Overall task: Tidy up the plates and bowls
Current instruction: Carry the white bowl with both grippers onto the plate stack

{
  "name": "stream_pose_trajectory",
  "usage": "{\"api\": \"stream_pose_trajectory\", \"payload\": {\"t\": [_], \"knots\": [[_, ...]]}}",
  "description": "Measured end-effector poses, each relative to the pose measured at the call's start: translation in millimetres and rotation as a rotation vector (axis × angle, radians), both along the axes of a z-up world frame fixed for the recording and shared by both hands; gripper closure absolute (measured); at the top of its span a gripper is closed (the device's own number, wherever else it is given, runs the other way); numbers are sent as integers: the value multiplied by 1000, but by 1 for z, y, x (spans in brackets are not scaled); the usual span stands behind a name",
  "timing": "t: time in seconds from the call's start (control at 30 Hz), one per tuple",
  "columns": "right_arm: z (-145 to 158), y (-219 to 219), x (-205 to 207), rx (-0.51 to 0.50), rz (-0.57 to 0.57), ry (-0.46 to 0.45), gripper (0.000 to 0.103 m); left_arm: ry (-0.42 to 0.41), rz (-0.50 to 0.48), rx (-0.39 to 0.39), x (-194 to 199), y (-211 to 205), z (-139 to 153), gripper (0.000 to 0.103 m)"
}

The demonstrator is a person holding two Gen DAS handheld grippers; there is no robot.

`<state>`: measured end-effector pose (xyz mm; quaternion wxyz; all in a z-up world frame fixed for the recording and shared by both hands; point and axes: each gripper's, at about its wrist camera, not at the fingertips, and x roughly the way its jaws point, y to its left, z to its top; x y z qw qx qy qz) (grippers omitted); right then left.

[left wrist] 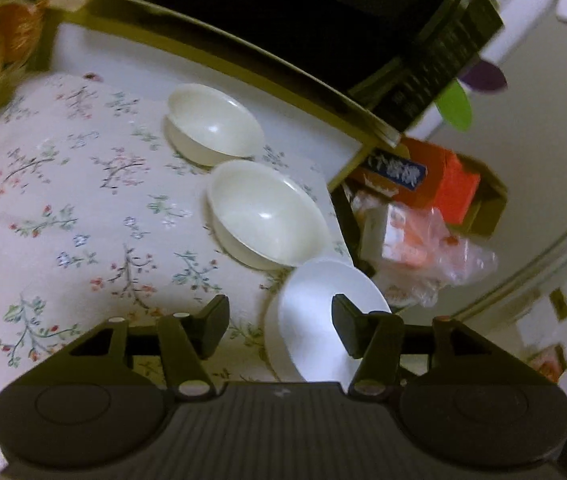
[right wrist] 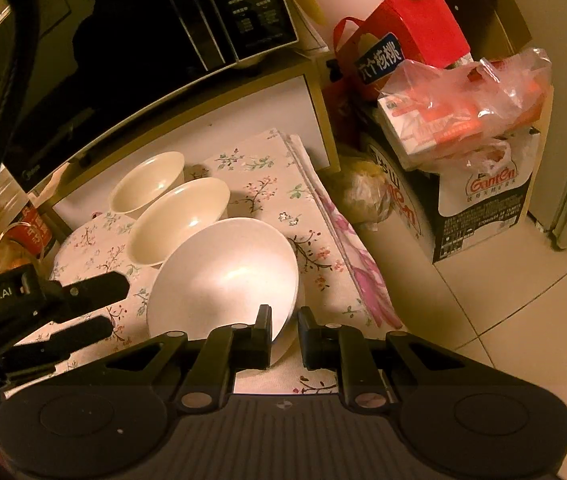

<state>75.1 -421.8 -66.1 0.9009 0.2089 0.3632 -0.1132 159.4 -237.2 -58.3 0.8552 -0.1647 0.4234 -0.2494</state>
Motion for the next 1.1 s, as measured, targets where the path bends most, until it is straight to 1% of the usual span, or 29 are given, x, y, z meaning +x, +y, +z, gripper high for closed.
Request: {"api": "stream_pose_trajectory", "payload": {"t": [0.03,0.07,0.1,0.13,0.23,0.33,0.47,0.57,0.7,0.83,0.93,1.1], "knots": [[0,1,0,0,2,0,90,-7,-14,20,-1,-5,-1,61],[1,1,1,1,5,-2,90,-12,-24,49,-1,-10,-3,64],[1,1,1,1,6,-2,90,-14,-29,74,-1,-14,-6,70],[2,1,1,0,7,-2,90,-18,-36,92,-1,-18,-9,80],[2,2,1,-4,7,-1,91,-18,-45,136,-2,-22,-16,94],[3,4,-1,-10,9,0,92,-16,-45,145,-7,-14,-12,96],[10,14,-10,-1,38,3,92,37,-26,151,-17,6,0,97],[19,30,-21,8,71,8,92,56,-17,193,-33,24,13,97],[28,57,-39,36,142,20,92,51,-11,245,-62,55,28,96],[26,86,-56,72,207,55,92,100,2,279,-90,85,26,96],[24,106,-70,71,247,83,92,110,2,305,-106,99,24,96],[21,124,-78,57,282,113,92,114,6,328,-114,104,22,96]]}}
